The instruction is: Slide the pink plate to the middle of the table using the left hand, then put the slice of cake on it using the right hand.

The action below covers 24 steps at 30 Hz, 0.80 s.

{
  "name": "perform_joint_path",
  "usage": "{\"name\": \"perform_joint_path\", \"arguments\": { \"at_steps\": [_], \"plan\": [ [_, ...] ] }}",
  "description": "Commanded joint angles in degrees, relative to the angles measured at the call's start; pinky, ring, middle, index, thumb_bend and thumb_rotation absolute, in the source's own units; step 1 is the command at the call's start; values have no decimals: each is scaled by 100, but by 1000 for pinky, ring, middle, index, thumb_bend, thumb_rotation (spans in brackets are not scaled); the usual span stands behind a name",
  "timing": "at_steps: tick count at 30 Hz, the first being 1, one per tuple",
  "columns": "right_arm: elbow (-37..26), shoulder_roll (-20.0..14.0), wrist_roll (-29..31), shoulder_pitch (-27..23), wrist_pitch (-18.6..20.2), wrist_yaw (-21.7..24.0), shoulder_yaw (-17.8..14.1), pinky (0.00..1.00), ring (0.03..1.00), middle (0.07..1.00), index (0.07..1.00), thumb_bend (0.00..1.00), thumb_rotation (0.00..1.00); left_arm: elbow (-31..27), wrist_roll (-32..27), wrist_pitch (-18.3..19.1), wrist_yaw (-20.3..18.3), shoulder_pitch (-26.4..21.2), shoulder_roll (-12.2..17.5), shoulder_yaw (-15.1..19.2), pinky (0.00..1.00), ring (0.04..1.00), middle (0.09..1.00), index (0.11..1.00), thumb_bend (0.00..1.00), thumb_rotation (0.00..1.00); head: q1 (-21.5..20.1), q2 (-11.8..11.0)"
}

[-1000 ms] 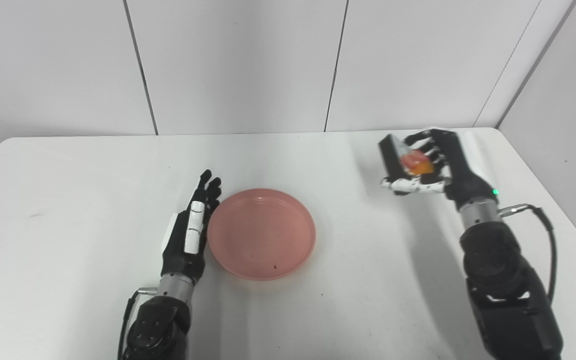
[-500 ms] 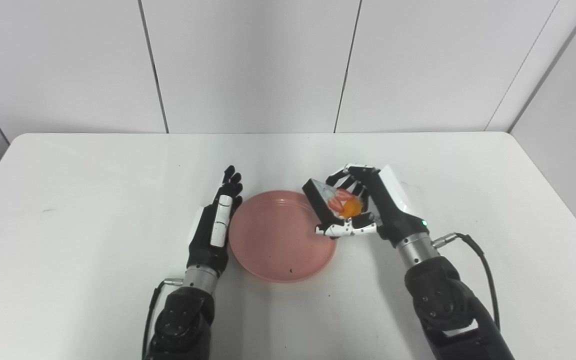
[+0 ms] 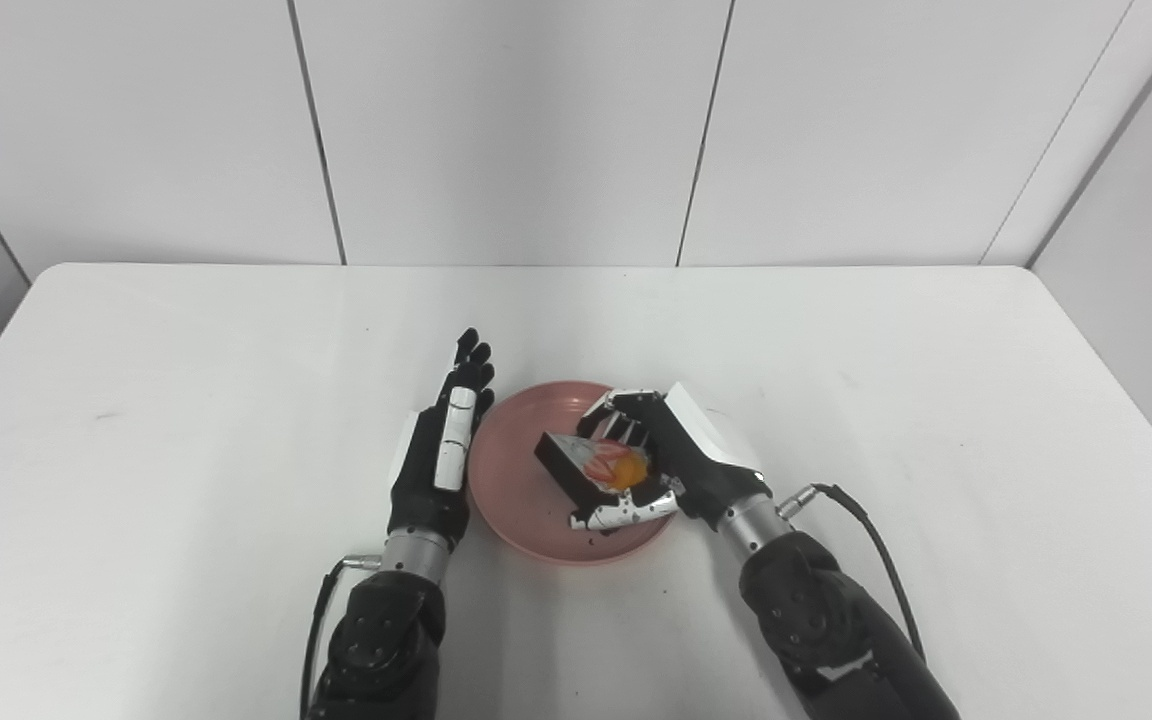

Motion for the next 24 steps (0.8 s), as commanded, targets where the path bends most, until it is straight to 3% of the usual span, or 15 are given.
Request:
{"name": "perform_joint_path", "arguments": {
  "at_steps": [1, 9, 10, 12, 13, 16, 18, 19, 24],
  "plan": [
    [4, -2, -112, -232, -261, -113, 23, 251, 324, 401, 513, 518, 0, 72, 21, 43, 27, 108, -62, -37, 1000, 1000, 999, 1000, 742, 1000, 13, -2],
    [305, -98, -335, -324, -562, -295, 121, 306, 386, 432, 532, 517, 0, 79, 78, 19, 25, 99, -73, -51, 1000, 1000, 998, 1000, 745, 1000, 26, 17],
    [276, -137, -375, -299, -627, -324, 134, 395, 485, 534, 521, 514, 47, 86, 72, 10, 15, 101, -71, -50, 1000, 1000, 997, 1000, 745, 1000, 24, 26],
    [219, -189, -418, -261, -700, -334, 144, 483, 581, 638, 508, 510, 97, 89, 69, -1, 9, 104, -66, -51, 1000, 1000, 997, 1000, 746, 1000, 20, 32],
    [166, -219, -410, -240, -731, -306, 145, 550, 655, 709, 661, 569, 104, 90, 64, -3, 2, 103, -62, -52, 1000, 999, 995, 1000, 746, 1000, 20, 32],
    [17, -289, -282, -184, -805, -150, 136, 720, 837, 868, 855, 632, 339, 52, 72, 40, 1, 107, -49, -55, 1000, 997, 994, 1000, 745, 1000, 11, 39],
    [-93, -336, -106, -128, -869, -15, 106, 803, 903, 925, 909, 654, 448, 33, 95, 56, 20, 113, -45, -59, 1000, 995, 992, 1000, 741, 1000, 15, 50],
    [-151, -358, -14, -97, -896, 51, 86, 897, 961, 970, 951, 678, 542, 35, 106, 52, 30, 115, -43, -60, 1000, 992, 988, 1000, 742, 1000, 15, 50],
    [-312, -427, 360, 114, -1112, 116, -70, 973, 999, 999, 997, 707, 644, 9, 66, 50, 20, 131, -35, -46, 1000, 990, 987, 996, 738, 1000, 9, 74]
  ]
}}
